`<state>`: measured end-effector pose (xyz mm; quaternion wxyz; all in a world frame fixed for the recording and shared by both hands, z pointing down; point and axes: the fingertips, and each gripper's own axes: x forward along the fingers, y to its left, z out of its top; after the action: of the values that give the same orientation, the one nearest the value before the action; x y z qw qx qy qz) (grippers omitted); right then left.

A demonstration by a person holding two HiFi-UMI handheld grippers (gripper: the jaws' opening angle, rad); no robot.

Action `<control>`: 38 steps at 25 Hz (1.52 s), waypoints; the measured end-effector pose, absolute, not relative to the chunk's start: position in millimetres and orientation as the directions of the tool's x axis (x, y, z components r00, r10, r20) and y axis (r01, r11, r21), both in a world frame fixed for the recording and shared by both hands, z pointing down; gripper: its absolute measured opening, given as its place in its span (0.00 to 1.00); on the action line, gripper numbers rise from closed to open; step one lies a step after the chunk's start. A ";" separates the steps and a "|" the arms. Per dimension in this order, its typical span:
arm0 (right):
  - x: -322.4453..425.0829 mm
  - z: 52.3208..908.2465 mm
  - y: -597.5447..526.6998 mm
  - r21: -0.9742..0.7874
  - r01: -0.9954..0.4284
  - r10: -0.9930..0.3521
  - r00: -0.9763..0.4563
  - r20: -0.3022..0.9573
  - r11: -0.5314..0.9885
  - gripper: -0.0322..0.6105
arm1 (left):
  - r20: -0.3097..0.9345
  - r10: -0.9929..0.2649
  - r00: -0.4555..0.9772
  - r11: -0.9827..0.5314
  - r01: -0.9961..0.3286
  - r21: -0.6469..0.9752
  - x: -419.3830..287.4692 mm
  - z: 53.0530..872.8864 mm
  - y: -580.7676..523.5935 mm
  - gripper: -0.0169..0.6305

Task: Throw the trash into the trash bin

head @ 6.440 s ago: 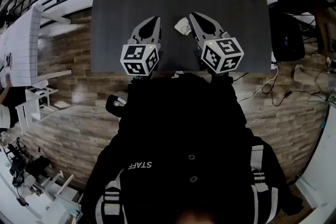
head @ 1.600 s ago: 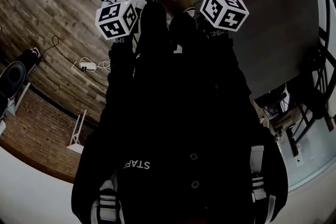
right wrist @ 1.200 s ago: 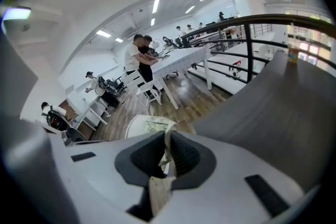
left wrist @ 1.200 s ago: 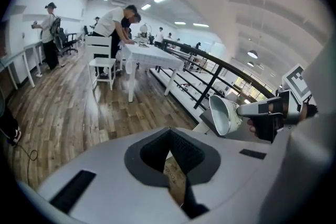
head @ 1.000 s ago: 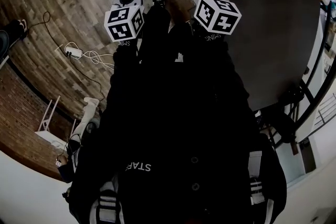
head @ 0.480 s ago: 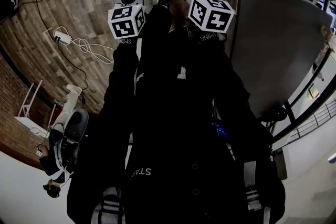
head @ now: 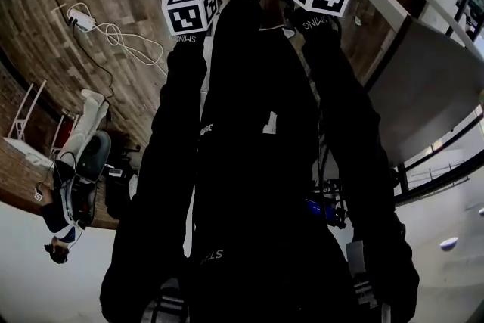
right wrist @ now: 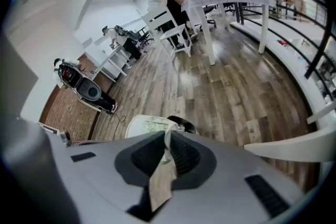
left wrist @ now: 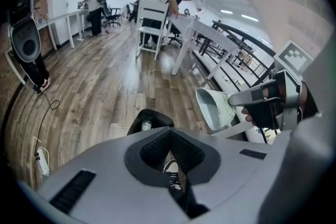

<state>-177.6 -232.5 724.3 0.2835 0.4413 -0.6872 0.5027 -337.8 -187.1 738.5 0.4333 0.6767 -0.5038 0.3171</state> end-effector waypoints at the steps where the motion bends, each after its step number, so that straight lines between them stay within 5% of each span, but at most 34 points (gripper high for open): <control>1: -181.1 735.4 -235.6 -0.443 -0.890 -0.311 -0.453 0.836 0.106 0.12 | 0.870 -0.401 0.288 -0.109 -0.958 0.267 -341.1 749.0 -185.7 0.03; 32: -281.7 923.2 -252.3 -0.405 -0.889 -0.170 -0.442 0.881 0.214 0.12 | 0.908 -0.341 0.243 -0.045 -0.969 0.242 -413.2 918.5 -192.8 0.03; 38: -283.2 915.9 -248.7 -0.409 -0.892 -0.172 -0.441 0.881 0.194 0.23 | 0.909 -0.345 0.235 -0.034 -0.971 0.238 -421.1 911.7 -188.2 0.03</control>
<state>-283.2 -248.7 915.9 0.3585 0.3885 -0.6844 0.5021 -421.1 -188.2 911.7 0.4632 0.6348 -0.5182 0.3376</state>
